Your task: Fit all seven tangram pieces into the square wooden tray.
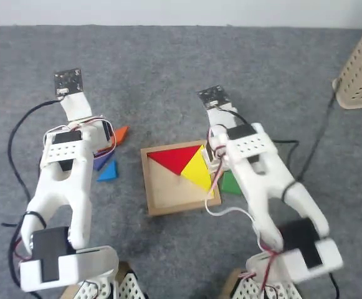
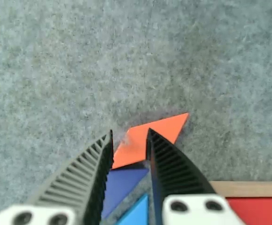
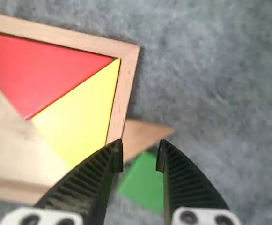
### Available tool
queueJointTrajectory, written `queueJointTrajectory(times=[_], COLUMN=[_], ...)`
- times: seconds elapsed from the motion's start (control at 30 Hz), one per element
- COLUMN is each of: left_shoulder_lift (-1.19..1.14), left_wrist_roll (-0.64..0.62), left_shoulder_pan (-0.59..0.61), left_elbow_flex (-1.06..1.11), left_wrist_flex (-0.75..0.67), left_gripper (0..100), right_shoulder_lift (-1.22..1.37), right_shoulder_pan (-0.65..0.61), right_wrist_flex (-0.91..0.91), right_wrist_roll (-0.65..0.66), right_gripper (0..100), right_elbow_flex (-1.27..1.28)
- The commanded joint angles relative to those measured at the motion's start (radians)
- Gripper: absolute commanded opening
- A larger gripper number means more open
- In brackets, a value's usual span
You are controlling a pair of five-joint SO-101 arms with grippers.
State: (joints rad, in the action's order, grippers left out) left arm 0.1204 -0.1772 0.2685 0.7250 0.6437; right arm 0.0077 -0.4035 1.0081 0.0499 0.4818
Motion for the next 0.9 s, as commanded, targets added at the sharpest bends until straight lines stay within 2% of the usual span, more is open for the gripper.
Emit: queueJointTrajectory(times=[0.0, 0.23, 0.57, 0.87], left_shoulder_lift=[0.049, 0.057, 0.055, 0.049], left_wrist_roll=[0.009, 0.009, 0.009, 0.009], left_shoulder_pan=[-0.006, -0.006, -0.008, -0.008], left_elbow_flex=[-0.008, -0.010, -0.010, -0.010], left_wrist_flex=[-0.025, -0.021, -0.021, -0.025], left_gripper=[11, 11, 11, 11], right_shoulder_lift=[0.093, 0.228, 0.209, 0.087], right_shoulder_pan=[-0.013, 0.031, 0.255, 0.229], right_wrist_flex=[-0.012, -0.010, -0.010, 0.070], right_wrist_roll=[-0.015, -0.011, 0.040, 0.035], right_gripper=[13.2, 13.1, 12.8, 13.0], right_elbow_flex=[-0.129, -0.198, -0.198, -0.192])
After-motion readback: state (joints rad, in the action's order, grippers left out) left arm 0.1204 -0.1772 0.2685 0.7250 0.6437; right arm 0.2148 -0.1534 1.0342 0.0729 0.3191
